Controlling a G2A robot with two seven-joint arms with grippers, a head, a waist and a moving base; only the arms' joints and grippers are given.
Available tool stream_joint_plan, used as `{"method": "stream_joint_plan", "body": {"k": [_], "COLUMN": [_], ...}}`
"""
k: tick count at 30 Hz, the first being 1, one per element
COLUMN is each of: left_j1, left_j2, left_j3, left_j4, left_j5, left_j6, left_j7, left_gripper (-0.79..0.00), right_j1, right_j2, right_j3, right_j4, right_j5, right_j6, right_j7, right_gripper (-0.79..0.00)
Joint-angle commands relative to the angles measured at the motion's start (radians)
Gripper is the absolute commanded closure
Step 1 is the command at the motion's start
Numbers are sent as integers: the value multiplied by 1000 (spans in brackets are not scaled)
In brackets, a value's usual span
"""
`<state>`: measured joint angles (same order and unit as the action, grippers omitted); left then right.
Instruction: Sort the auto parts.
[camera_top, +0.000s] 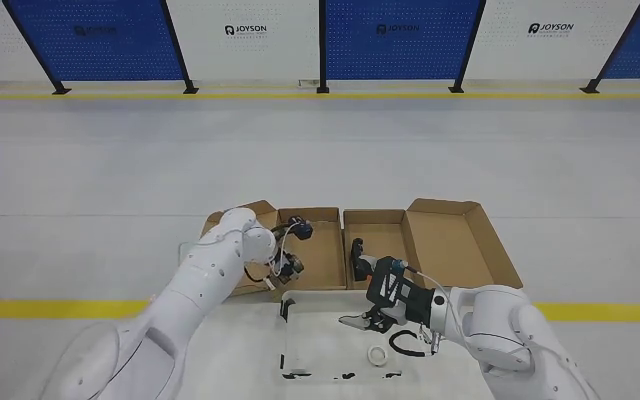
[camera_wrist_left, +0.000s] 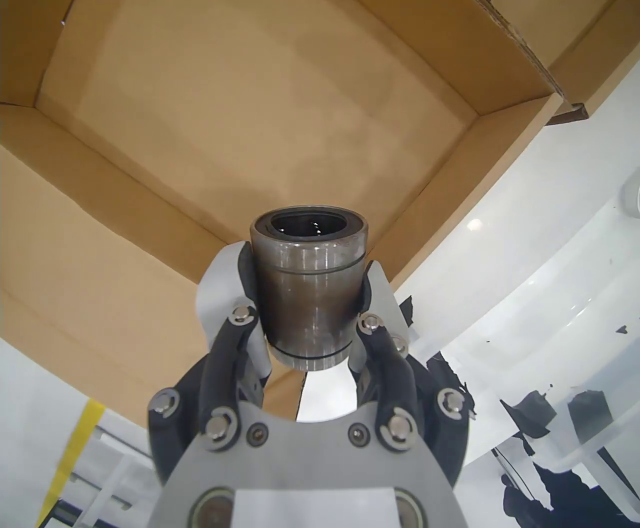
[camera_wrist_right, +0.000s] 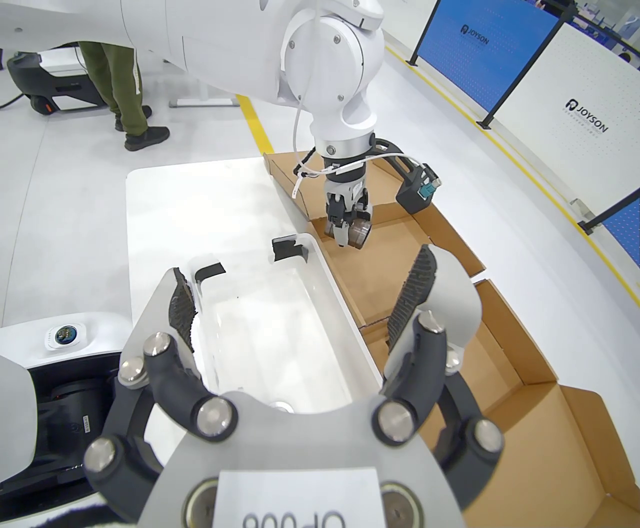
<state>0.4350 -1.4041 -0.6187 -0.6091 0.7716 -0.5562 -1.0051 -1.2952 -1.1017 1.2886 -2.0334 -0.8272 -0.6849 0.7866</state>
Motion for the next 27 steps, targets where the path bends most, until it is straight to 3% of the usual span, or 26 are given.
{"method": "stream_joint_plan", "body": {"k": [1, 2, 7, 12, 15, 18, 24, 27], "left_j1": [-3, -5, -19, -13, 23, 108, 431, 431], "left_j2": [-9, -14, -28, -15, 18, 74, 211, 211], "left_j3": [10, 14, 23, 14, -20, -93, -356, -356], "left_j4": [25, 36, 49, -56, -196, -416, -956, -956], "left_j5": [4, 7, 19, 60, 87, 109, 41, 41], "left_j6": [-2, -1, -16, -35, -50, -75, -159, -159], "left_j7": [13, 20, 72, 117, 127, 101, -100, -100], "left_gripper": [-730, -785, -785, -785, -785, -785, -785, -785], "right_j1": [0, 0, 0, 0, 0, 0, 0, 0], "right_j2": [0, 0, 0, 0, 0, 0, 0, 0], "right_j3": [0, 0, 0, 0, 0, 0, 0, 0], "right_j4": [0, 0, 0, 0, 0, 0, 0, 0], "right_j5": [0, 0, 0, 0, 0, 0, 0, 0], "right_j6": [-1, -1, -1, -1, -1, -1, -1, -1], "right_j7": [-1, -1, -1, -1, -1, -1, -1, -1], "right_gripper": [-785, -785, -785, -785, -785, -785, -785, -785]}}
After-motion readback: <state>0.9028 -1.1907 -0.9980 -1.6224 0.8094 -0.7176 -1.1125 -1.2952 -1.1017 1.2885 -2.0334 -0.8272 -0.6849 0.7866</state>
